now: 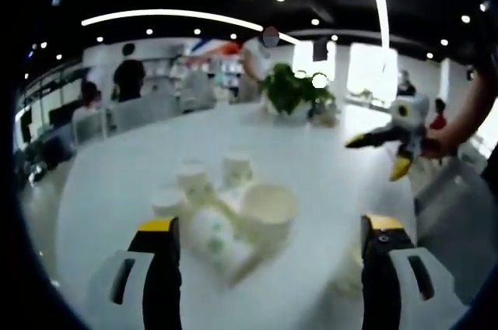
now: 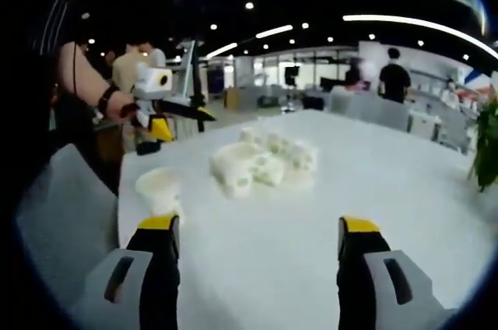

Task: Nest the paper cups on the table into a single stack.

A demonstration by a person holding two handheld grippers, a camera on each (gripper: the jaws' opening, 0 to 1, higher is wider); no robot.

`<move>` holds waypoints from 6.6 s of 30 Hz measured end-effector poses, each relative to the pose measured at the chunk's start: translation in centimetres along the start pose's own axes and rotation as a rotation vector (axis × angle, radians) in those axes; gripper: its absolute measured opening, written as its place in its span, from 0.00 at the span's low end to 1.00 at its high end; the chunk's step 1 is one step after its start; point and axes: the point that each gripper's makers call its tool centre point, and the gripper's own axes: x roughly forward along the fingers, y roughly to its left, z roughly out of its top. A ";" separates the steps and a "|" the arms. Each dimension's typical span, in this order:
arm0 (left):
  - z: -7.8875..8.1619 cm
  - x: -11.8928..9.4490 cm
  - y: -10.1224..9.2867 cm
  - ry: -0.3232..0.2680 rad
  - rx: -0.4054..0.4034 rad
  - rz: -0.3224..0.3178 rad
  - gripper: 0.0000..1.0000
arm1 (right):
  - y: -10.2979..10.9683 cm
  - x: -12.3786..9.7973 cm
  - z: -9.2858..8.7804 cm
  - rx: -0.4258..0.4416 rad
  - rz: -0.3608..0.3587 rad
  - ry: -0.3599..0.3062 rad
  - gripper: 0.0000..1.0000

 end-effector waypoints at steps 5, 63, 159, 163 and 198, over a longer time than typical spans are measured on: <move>-0.4 1.3 -0.1 0.016 0.007 -0.025 0.95 | -0.2 -0.2 0.2 0.002 -0.010 -0.006 0.81; -2.6 7.6 -1.4 0.145 0.079 -0.199 0.49 | -1.2 -1.8 -1.3 0.078 -0.030 -0.006 0.76; 6.8 -3.5 -9.9 -0.030 0.074 -0.195 0.42 | 3.4 -4.5 2.0 -0.026 -0.034 -0.040 0.74; 6.4 -3.4 -10.4 -0.025 0.065 -0.206 0.42 | 3.5 -4.5 2.0 -0.026 -0.032 -0.039 0.74; 1.9 -2.3 -12.9 0.034 0.041 -0.256 0.42 | 3.3 -4.8 1.5 -0.002 -0.029 -0.021 0.72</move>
